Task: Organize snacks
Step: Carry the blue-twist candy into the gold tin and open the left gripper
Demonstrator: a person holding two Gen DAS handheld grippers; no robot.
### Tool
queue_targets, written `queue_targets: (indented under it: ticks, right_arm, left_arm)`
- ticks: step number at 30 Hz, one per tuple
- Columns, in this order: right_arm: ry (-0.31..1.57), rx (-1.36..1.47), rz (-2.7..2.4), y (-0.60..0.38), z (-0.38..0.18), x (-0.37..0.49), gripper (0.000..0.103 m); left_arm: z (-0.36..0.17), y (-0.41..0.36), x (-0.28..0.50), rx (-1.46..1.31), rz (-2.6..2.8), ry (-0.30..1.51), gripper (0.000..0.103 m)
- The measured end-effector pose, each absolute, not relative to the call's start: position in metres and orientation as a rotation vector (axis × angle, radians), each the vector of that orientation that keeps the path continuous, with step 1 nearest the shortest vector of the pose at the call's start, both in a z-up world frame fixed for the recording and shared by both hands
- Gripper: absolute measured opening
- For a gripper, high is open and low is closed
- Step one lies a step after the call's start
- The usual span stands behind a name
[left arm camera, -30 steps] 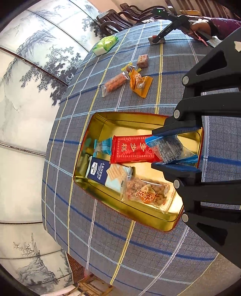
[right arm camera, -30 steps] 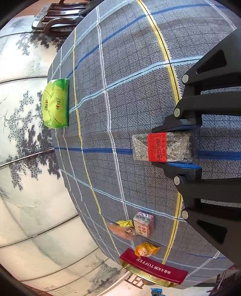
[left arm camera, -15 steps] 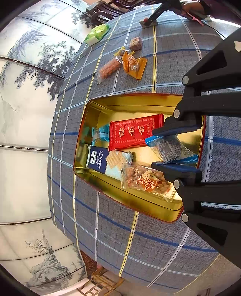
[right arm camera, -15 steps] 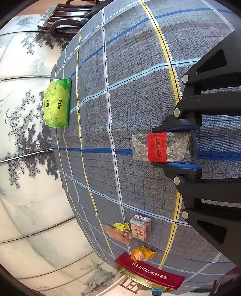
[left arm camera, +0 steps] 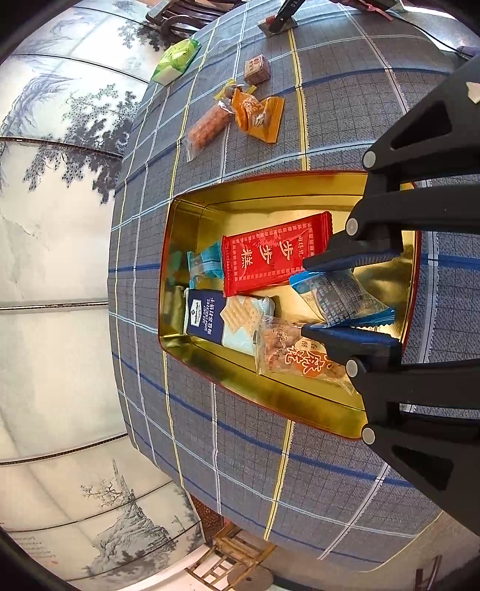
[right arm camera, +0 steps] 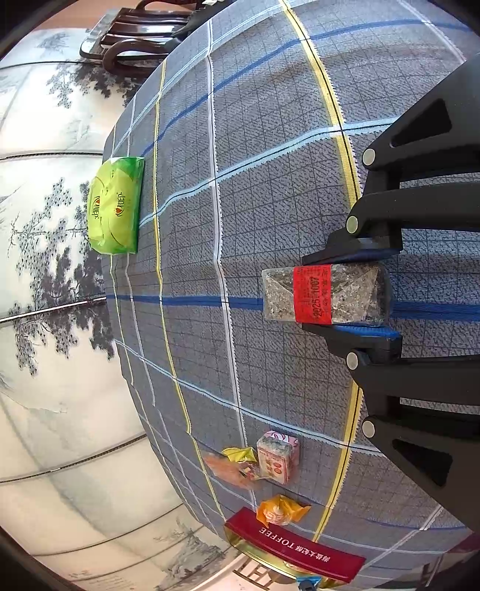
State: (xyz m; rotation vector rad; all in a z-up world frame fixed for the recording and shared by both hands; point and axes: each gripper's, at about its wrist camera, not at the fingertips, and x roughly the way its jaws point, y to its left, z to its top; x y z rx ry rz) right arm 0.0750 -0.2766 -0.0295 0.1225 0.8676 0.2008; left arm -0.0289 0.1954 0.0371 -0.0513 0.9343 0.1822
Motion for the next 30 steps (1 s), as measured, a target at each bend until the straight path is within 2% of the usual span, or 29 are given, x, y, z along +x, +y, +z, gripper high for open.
queue_targets:
  ticks: [30]
  right_arm:
    - [0.868,0.112,0.196,-0.273,-0.029,0.075,0.027]
  left_arm:
    - [0.026,0.197,-0.021,0.019,0.216,0.916,0.028]
